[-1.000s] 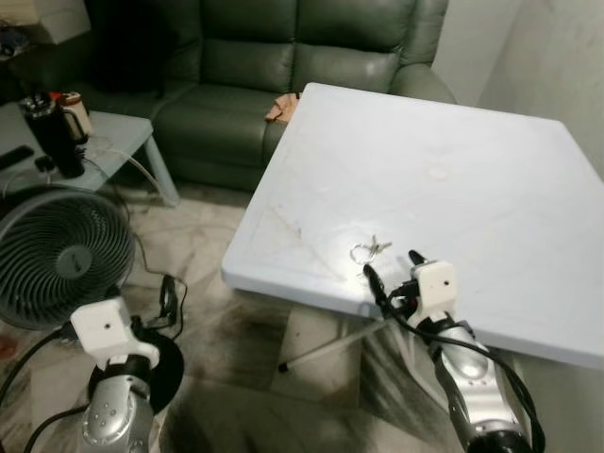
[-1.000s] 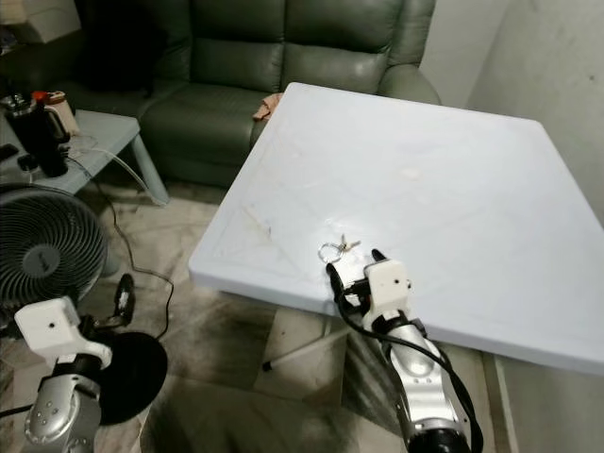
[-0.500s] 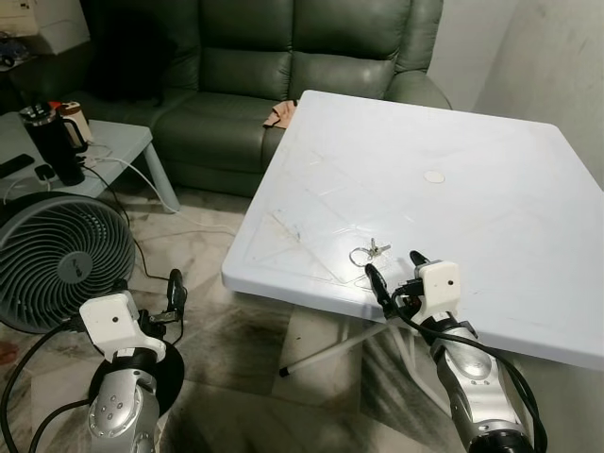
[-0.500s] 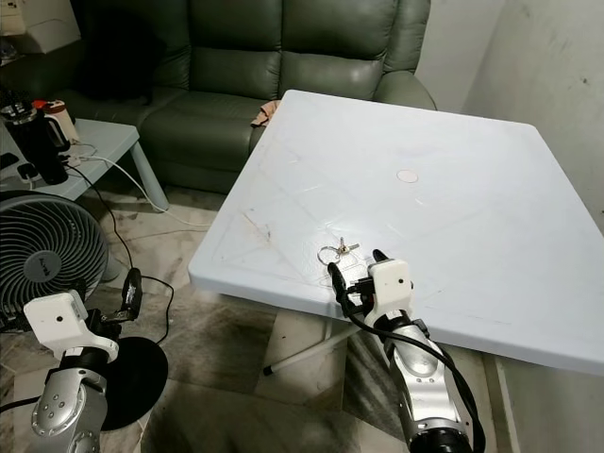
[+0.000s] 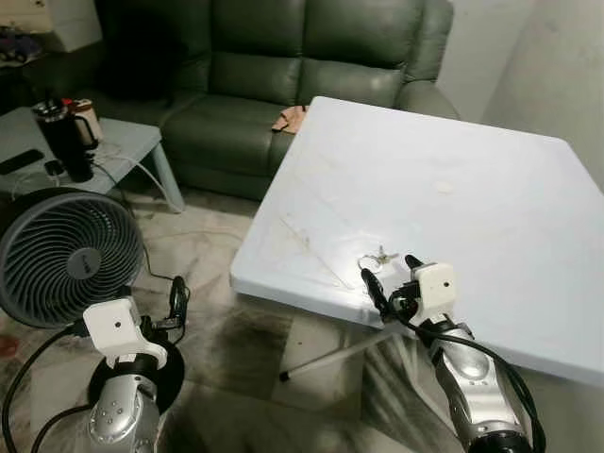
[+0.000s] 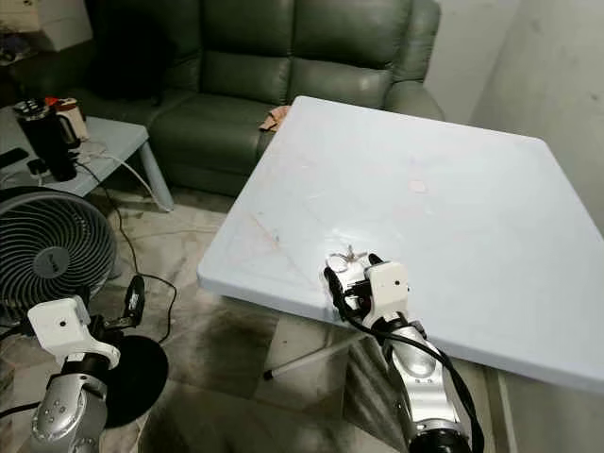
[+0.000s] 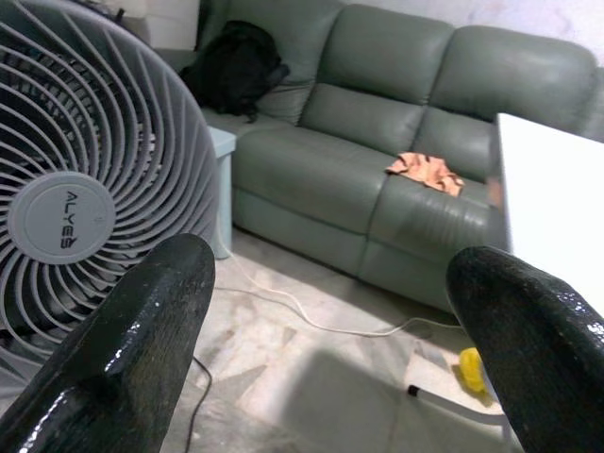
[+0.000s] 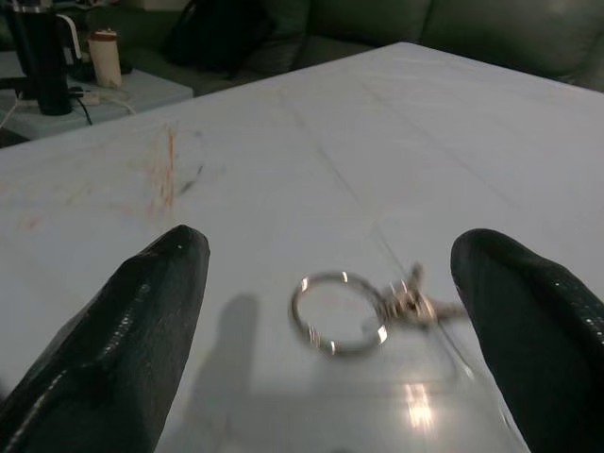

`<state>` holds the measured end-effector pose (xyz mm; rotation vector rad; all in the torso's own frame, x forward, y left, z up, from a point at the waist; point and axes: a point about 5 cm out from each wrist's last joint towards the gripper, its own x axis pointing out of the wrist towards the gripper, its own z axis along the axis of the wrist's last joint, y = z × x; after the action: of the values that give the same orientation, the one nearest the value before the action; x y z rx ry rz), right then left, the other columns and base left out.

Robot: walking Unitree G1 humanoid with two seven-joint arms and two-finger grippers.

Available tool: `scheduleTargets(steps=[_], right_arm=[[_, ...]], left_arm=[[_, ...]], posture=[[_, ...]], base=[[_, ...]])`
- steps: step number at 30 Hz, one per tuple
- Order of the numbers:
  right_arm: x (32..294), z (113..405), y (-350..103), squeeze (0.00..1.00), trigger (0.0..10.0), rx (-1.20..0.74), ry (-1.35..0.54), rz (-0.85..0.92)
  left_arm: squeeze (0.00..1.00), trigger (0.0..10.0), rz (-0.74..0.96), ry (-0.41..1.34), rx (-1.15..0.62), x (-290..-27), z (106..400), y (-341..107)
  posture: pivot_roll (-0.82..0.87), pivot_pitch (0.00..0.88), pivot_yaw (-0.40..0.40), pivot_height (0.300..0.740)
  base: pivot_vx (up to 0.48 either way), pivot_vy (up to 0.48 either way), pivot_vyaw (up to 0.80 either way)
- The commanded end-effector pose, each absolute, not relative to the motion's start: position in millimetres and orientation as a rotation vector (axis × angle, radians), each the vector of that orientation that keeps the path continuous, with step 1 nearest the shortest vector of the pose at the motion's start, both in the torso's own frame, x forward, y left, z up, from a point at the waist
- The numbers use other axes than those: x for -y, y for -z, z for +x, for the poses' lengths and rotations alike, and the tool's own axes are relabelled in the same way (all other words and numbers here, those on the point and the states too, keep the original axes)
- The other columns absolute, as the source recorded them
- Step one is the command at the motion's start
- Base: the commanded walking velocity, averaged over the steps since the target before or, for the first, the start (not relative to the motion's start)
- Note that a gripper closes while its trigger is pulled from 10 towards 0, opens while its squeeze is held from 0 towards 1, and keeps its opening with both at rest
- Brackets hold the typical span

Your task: Hang keys on a hook

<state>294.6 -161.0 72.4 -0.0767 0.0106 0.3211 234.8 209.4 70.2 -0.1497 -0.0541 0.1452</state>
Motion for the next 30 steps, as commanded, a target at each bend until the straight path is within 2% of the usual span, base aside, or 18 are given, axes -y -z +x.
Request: scheduleTargets(steps=[1, 7, 21, 23, 30], right_arm=[[162.3, 296.9, -79.5, 0.00, 10.0, 0.012, -0.320, -0.082], [163.2, 296.4, -79.2, 0.00, 10.0, 0.009, -0.320, -0.084], [163.0, 296.0, -77.3, 0.00, 10.0, -0.018, -0.336, -0.064], [159.1, 303.1, -83.8, 0.00, 10.0, -0.010, -0.429, -0.144], [152.9, 314.1, -92.1, 0.00, 10.0, -0.018, -0.537, -0.193]], left_arm=[[0.00, 10.0, -0.154, -0.144, 0.060, -209.1, 236.1, -72.9], [0.00, 10.0, -0.161, -0.145, 0.058, -208.5, 236.9, -73.0], [0.00, 10.0, -0.139, -0.149, 0.067, -206.3, 238.5, -74.3], [0.00, 10.0, -0.087, -0.059, 0.069, -195.6, 237.0, -74.6], [0.00, 10.0, -0.064, 0.015, 0.078, -181.1, 235.1, -76.1]], posture=[[-0.04, 0.000, -0.055, 0.740], [-0.04, 0.000, -0.055, 0.740], [-0.04, 0.000, -0.056, 0.740], [-0.04, 0.000, -0.055, 0.740], [-0.03, 0.000, -0.062, 0.740]], base=[[0.296, 0.000, 0.00], [0.289, 0.000, 0.00], [0.000, 0.000, 0.00], [0.000, 0.000, 0.00], [0.000, 0.000, 0.00]])
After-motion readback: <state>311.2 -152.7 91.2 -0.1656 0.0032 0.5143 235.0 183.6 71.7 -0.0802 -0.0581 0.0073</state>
